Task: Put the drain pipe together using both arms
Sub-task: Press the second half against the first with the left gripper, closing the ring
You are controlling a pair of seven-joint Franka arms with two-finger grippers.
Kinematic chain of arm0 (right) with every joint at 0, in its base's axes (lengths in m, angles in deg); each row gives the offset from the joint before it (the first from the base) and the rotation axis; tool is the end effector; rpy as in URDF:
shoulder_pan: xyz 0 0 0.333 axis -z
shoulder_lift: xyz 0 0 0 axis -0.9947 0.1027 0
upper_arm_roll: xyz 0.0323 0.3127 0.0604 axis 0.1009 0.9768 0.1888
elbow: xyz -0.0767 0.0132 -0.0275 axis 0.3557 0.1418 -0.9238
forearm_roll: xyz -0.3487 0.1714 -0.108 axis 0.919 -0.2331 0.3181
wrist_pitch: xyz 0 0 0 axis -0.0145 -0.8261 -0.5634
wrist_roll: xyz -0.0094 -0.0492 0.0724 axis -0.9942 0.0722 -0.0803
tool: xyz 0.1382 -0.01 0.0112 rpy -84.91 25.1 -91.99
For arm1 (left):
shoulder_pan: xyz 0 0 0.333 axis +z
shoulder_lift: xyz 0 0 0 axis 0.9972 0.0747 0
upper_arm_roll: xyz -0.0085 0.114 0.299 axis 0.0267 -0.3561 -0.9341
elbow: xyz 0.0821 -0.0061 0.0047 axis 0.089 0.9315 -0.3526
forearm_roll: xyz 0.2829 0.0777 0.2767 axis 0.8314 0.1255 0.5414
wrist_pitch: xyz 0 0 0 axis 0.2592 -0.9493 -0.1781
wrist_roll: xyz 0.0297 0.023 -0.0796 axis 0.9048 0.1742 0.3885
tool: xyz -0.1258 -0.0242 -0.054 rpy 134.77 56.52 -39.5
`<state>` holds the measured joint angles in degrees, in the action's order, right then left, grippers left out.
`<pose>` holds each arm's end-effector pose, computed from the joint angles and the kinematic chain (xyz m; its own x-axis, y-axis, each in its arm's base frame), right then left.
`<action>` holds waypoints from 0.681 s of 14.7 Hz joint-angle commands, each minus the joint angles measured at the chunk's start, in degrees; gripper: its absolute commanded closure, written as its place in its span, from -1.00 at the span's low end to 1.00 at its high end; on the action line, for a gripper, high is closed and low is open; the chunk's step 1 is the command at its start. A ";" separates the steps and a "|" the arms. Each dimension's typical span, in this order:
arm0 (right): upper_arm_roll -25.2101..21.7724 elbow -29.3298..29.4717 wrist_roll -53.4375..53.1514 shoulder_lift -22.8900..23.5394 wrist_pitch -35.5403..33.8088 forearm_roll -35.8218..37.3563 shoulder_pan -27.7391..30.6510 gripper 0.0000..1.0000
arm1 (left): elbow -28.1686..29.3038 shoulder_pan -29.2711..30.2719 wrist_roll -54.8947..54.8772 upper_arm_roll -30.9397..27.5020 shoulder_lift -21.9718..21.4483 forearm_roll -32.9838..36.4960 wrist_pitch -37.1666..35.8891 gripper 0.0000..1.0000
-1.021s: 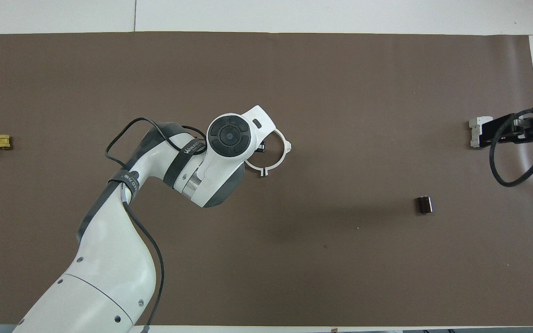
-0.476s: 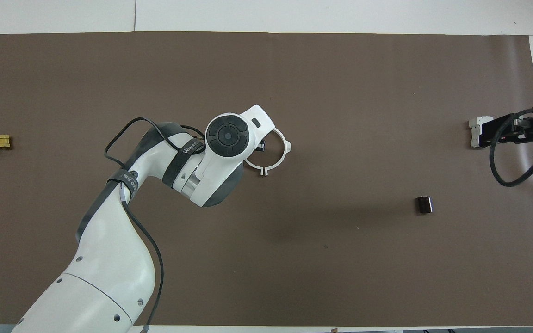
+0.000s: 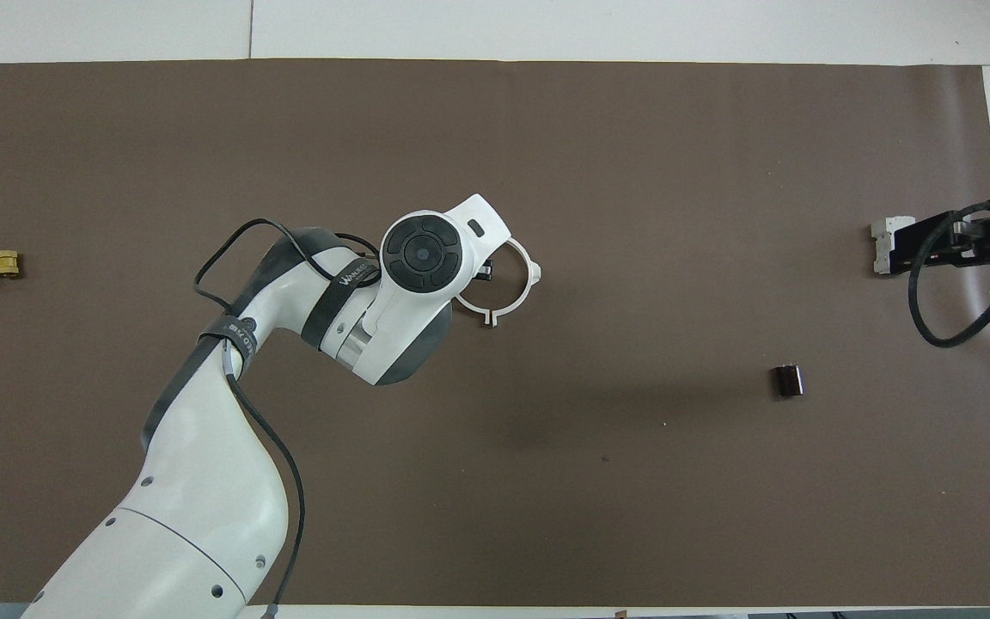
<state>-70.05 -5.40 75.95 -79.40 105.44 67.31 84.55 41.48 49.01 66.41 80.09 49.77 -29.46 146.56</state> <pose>0.5588 -0.0051 0.5877 0.9951 -0.0901 -0.0415 -0.0895 -0.9958 0.0169 0.5640 -0.4041 0.2676 0.9667 -0.1911 0.1704 -0.1891 -0.9816 -0.0279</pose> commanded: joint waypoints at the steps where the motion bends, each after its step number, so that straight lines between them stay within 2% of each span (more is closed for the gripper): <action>1: 0.49 -0.66 1.31 -0.42 0.93 -0.51 0.70 -1.00 | 2.53 -0.12 -0.41 -0.08 -0.99 -0.80 3.23 -0.17; 2: 0.49 -0.66 1.31 -0.42 0.93 -0.51 0.70 -1.00 | 2.71 -0.20 -0.41 -0.08 -1.07 -0.80 3.06 -0.69; 3: 0.49 -0.66 1.31 -0.42 0.93 -0.51 0.70 -1.00 | 2.80 -0.12 -0.41 -0.08 -1.07 -0.80 3.05 -1.00; 8: 0.49 -0.66 1.22 -0.42 0.93 -0.51 0.61 -1.00 | 2.71 -0.12 -0.06 -0.17 -1.33 -0.80 2.53 -1.00; 10: 0.49 -0.57 1.31 -0.42 0.93 -0.51 0.61 -1.00 | 2.62 0.41 -0.06 -0.17 -3.52 -0.80 0.34 -1.00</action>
<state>-70.03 -5.40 75.95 -79.40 105.44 67.31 84.53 42.56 49.02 66.44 80.08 49.43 -29.49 148.04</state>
